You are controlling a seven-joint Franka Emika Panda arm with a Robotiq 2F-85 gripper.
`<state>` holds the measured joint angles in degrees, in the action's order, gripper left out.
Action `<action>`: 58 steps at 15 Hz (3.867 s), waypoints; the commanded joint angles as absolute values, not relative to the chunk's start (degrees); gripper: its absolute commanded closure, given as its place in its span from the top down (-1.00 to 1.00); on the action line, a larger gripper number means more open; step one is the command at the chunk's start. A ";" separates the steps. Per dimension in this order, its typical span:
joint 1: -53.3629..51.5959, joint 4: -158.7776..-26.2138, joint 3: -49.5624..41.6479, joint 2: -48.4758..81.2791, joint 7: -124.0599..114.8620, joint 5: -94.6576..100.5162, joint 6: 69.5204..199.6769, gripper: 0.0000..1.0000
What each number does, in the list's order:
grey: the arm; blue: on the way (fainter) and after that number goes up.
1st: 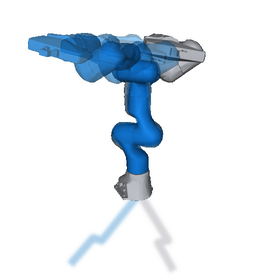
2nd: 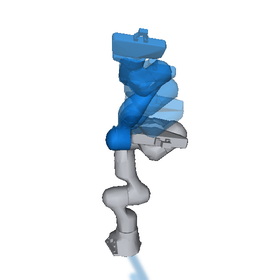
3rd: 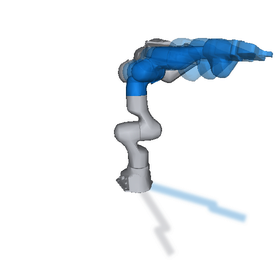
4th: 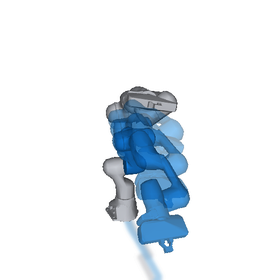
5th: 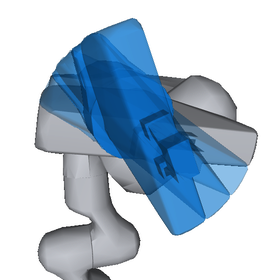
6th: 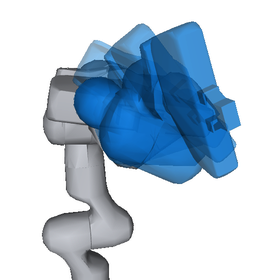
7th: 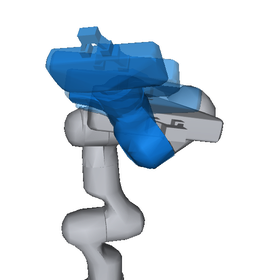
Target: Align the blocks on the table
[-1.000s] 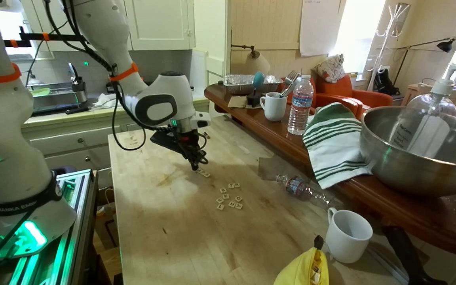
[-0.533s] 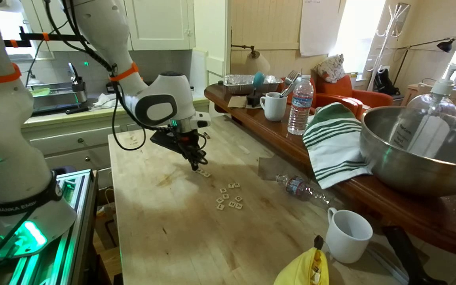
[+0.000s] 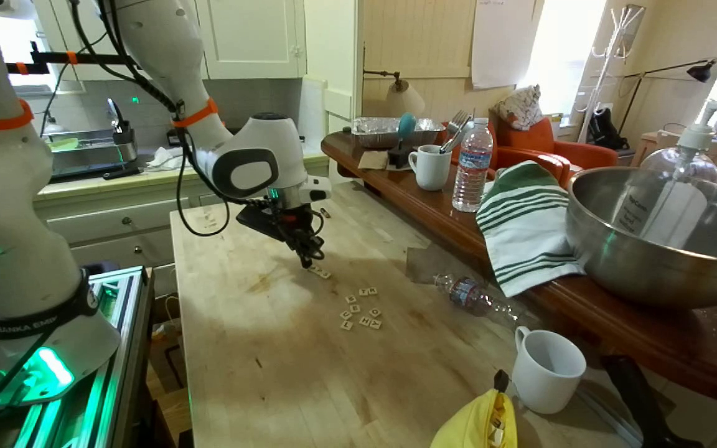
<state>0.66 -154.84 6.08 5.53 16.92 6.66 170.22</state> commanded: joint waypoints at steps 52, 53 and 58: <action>-0.67 -154.84 6.33 9.32 8.68 1.19 172.93 -1.00; -0.63 -154.83 6.60 9.33 8.83 0.51 172.97 -1.00; -0.85 -154.82 6.92 9.67 8.42 -0.08 174.15 -1.00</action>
